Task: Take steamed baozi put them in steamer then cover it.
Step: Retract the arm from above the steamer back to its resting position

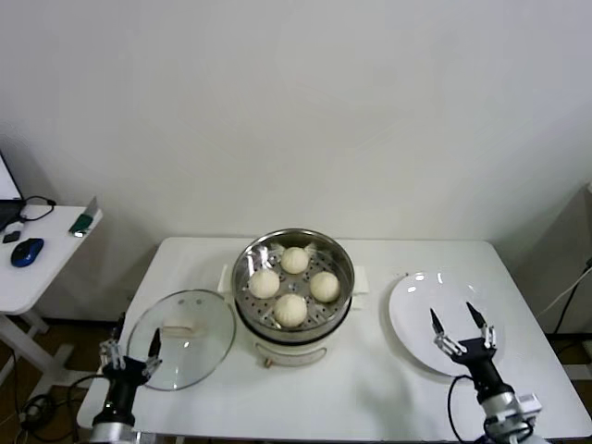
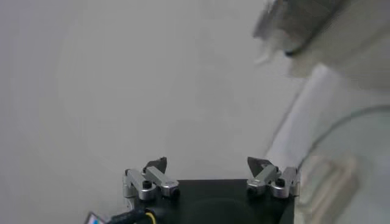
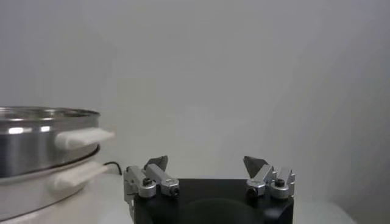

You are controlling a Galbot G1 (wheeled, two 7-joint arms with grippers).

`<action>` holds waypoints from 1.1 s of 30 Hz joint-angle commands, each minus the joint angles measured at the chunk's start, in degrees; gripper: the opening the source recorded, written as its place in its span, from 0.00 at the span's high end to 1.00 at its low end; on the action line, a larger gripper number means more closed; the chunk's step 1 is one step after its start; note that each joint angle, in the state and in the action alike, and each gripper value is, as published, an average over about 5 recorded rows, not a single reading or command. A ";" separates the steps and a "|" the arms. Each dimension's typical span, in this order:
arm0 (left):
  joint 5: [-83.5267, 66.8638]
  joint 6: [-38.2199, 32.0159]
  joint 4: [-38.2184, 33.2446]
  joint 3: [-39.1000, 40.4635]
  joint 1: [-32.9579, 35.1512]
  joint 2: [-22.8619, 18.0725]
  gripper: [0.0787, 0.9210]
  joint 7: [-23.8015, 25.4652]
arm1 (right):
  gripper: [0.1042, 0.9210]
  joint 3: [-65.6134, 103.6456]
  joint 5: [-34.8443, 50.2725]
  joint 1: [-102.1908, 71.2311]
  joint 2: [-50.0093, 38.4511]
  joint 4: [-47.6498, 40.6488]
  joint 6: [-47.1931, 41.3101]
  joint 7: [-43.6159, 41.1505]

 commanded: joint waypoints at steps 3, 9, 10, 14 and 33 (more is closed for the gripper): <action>20.65 -2.39 9.35 0.10 -1.13 2.91 0.12 -8.17 | 0.12 -0.24 0.80 -7.42 3.80 0.23 5.11 0.14; 24.56 -2.13 14.50 0.85 -4.61 1.29 0.12 -8.17 | 0.12 -0.82 0.60 -8.94 4.45 1.04 6.44 0.19; 24.86 -2.14 15.13 0.95 -5.16 1.17 0.12 -8.17 | 0.12 -0.83 0.52 -9.07 4.59 1.09 6.58 0.21; 25.73 -1.99 16.83 1.28 -7.26 0.67 0.12 -7.99 | 0.12 -0.83 0.36 -9.57 5.00 1.13 7.14 0.27; 22.64 1.20 21.87 2.79 -15.04 2.23 0.12 -3.21 | 0.12 -1.18 -1.53 -10.81 6.63 0.24 9.00 0.38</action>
